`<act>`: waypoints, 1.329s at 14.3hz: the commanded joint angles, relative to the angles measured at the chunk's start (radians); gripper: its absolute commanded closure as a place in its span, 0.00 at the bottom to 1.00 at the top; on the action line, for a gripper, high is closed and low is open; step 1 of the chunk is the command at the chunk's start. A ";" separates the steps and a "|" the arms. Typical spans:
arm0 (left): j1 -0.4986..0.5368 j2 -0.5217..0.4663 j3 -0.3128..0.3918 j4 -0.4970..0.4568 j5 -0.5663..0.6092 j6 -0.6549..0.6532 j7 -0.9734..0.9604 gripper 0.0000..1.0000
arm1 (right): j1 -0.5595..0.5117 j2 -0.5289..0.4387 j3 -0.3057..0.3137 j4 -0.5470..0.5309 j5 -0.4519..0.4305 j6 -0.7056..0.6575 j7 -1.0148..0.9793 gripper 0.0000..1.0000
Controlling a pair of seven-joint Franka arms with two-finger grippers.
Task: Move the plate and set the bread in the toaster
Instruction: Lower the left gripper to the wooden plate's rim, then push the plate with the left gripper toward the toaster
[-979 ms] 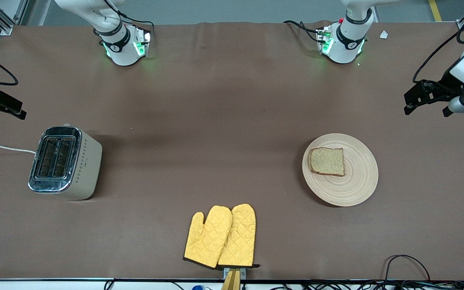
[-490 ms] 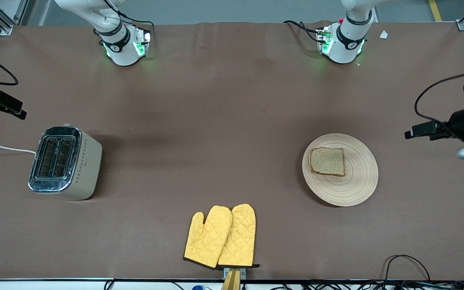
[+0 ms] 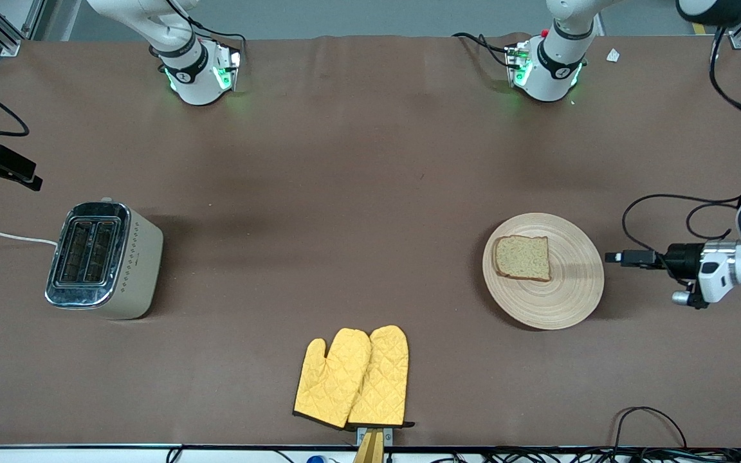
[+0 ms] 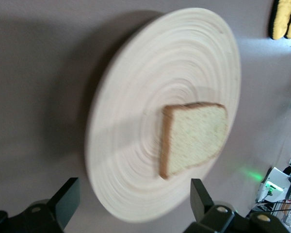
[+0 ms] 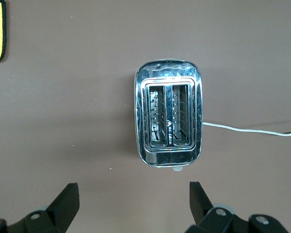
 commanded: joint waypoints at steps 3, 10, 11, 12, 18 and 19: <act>0.018 0.112 -0.010 0.047 -0.079 0.042 0.146 0.07 | -0.003 -0.003 -0.001 0.003 0.014 -0.007 0.007 0.00; 0.016 0.129 -0.013 0.044 -0.087 0.067 0.255 0.99 | -0.006 -0.004 -0.003 0.003 0.019 -0.007 0.007 0.00; 0.013 0.126 -0.019 0.044 -0.085 0.064 0.302 1.00 | -0.006 -0.003 -0.003 0.003 0.019 -0.007 0.007 0.00; 0.005 0.122 -0.025 0.046 -0.085 0.059 0.319 1.00 | -0.008 -0.003 -0.003 0.003 0.019 -0.007 0.007 0.00; -0.080 0.123 -0.305 0.059 -0.152 0.138 0.133 1.00 | -0.009 -0.003 -0.006 0.003 0.021 0.002 0.008 0.00; -0.147 0.122 -0.310 0.067 -0.183 0.193 0.088 1.00 | -0.009 -0.003 -0.006 0.004 0.021 0.004 0.008 0.00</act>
